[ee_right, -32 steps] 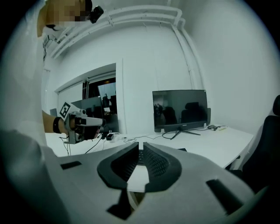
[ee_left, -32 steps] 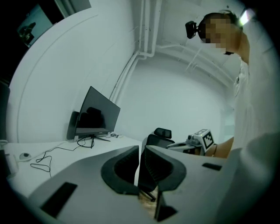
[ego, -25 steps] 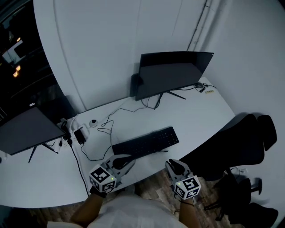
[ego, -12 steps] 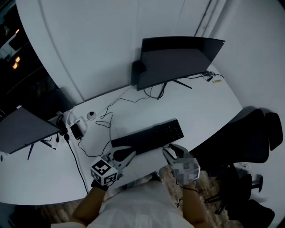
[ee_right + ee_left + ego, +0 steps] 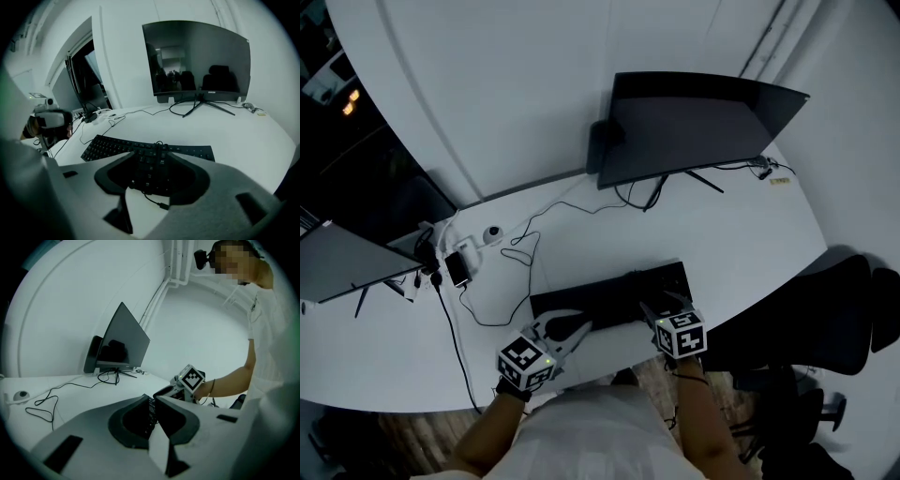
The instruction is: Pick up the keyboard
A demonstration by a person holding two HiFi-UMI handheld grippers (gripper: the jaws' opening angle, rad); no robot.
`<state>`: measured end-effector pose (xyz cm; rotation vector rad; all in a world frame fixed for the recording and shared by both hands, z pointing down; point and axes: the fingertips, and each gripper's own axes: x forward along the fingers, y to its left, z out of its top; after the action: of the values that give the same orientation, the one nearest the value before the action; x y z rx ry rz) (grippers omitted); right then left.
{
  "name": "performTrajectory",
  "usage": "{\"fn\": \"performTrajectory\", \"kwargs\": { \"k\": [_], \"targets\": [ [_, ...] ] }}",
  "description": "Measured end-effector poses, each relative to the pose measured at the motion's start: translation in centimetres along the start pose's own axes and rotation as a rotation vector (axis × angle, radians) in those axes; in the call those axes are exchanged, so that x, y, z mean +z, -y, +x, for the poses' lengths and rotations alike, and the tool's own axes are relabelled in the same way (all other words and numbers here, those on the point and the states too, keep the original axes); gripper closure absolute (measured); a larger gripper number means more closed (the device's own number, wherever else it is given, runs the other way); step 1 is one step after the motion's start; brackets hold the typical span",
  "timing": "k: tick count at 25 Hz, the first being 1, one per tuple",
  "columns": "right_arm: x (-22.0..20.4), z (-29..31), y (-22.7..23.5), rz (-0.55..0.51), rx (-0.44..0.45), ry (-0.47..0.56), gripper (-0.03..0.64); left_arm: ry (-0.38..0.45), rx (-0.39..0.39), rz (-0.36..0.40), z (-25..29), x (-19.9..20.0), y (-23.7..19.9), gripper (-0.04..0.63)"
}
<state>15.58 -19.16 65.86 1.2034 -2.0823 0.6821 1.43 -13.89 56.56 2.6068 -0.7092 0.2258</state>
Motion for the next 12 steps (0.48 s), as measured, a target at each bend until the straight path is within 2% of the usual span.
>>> {"fn": "performTrajectory", "kwargs": {
  "k": [6, 12],
  "targets": [
    [0.1, 3.8, 0.9, -0.032, 0.028, -0.136, 0.394, -0.011, 0.019, -0.008, 1.8, 0.3, -1.0, 0.558],
    [0.3, 6.1, 1.1, -0.032, 0.033, -0.206, 0.419, -0.015, 0.027, -0.031, 3.3, 0.5, -2.0, 0.557]
  ]
}}
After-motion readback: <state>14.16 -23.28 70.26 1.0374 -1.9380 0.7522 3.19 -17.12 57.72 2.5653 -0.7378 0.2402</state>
